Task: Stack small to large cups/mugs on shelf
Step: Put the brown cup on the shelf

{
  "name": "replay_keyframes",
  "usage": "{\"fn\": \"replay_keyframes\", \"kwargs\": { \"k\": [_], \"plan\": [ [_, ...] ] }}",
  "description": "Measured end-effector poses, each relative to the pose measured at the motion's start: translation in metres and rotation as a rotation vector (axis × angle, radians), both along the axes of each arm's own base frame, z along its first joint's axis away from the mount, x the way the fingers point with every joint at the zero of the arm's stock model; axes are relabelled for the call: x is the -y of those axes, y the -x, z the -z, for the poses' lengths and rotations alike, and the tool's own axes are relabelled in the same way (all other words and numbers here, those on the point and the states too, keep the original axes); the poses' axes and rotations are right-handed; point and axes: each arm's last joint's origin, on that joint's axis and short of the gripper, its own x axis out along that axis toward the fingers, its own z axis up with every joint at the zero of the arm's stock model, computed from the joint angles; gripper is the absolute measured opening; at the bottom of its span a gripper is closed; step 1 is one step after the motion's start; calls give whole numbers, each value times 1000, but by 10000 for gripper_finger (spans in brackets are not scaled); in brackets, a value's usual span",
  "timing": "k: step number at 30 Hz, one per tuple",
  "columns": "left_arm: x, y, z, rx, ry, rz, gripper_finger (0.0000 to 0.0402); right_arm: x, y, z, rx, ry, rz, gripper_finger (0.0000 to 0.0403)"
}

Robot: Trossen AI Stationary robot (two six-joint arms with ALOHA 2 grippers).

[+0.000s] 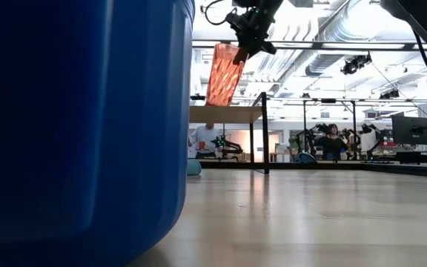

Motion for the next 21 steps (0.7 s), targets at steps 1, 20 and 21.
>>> {"fn": "replay_keyframes", "kwargs": {
  "k": [1, 20, 21],
  "plan": [
    [0, 0, 0, 0, 0, 0, 138, 0, 0, 0, 0, 0, 0, 0],
    [0, 0, 0, 0, 0, 0, 138, -1, 10, -6, -14, -18, 38, 0],
    [0, 0, 0, 0, 0, 0, 138, -1, 12, -7, -11, -16, 40, 0]
  ]
}}
